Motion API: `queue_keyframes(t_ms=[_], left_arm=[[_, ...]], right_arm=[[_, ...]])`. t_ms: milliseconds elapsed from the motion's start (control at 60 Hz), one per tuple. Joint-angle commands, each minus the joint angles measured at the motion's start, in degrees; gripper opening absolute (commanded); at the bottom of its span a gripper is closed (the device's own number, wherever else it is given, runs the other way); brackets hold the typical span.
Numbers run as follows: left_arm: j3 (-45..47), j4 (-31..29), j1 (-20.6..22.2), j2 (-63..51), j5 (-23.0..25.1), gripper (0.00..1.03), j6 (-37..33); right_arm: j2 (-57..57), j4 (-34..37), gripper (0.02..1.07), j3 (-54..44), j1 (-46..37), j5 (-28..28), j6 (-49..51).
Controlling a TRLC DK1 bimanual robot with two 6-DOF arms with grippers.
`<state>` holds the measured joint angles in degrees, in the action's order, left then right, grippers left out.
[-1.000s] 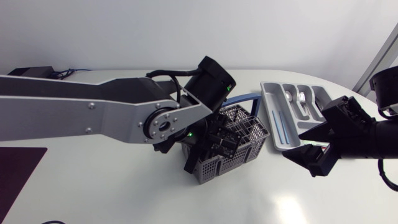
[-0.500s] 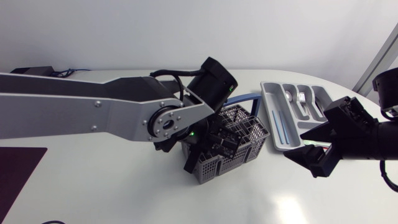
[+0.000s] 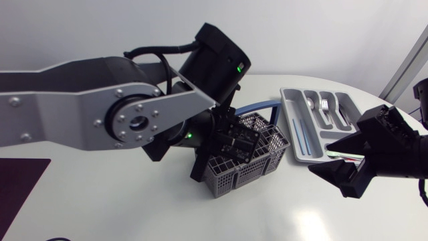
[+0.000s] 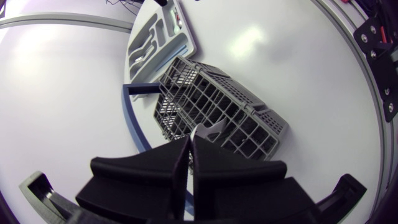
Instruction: Unload the cutlery basket into the drawer organizer.
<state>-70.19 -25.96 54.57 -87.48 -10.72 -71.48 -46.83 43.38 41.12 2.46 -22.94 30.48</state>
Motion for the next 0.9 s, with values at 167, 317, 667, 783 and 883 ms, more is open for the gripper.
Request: queue_keyframes(t_ms=[167,317,667,783,883], left_arm=[[-0.29,-0.76,1.95,6.45,-2.37,0.04,4.16],[-0.65,-0.76,3.09,8.38,-4.31,0.04,9.52],[-4.43,-5.42,3.44,5.3,-1.23,0.04,37.91],[-9.35,-10.34,0.72,2.05,5.18,0.04,49.07],[-11.28,-11.75,-0.51,0.21,8.26,0.03,54.78]], right_arm=[[12.02,-2.07,0.97,-4.47,5.28,0.35,-0.25],[21.87,-9.1,0.97,-10.01,8.26,0.18,0.28],[18.7,-12.53,0.96,-10.89,13.71,4.22,-1.92],[14.13,-12.79,0.96,-9.92,17.93,8.79,-3.41],[10.88,-13.93,0.96,-9.13,22.85,14.94,-4.02]])
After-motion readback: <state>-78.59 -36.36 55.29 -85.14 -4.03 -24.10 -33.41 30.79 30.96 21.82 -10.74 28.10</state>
